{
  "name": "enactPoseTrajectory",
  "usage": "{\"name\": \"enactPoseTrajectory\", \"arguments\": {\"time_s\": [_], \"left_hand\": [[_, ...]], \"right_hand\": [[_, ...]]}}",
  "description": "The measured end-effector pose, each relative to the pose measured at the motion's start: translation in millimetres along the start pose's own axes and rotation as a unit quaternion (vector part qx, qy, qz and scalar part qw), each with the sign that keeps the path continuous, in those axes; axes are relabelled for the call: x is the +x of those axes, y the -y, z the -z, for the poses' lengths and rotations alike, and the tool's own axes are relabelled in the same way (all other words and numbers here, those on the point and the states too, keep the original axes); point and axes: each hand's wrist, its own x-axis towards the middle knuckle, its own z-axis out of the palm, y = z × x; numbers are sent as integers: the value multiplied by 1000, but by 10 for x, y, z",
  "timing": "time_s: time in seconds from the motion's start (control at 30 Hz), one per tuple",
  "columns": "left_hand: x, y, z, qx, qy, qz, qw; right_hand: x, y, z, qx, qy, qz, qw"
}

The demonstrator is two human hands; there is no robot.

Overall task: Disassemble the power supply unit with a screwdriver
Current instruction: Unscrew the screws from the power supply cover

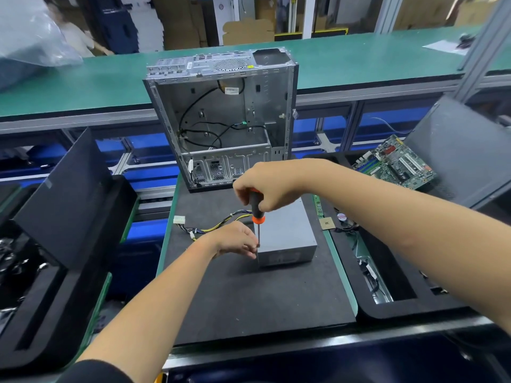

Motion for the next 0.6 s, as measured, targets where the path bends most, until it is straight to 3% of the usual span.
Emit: {"name": "enactPoseTrajectory", "arguments": {"time_s": [0.2,0.47,0.6], "left_hand": [[-28,-21,-14,11,7,-12,1000],[-85,14,-20,60,-11,-48,997],[-70,18,-63,110,-38,-78,990]], "right_hand": [[24,26,-13,-37,0,-85,996],[-28,8,6,-11,-7,-7,1000],[59,5,-44,-78,-26,-50,995]]}}
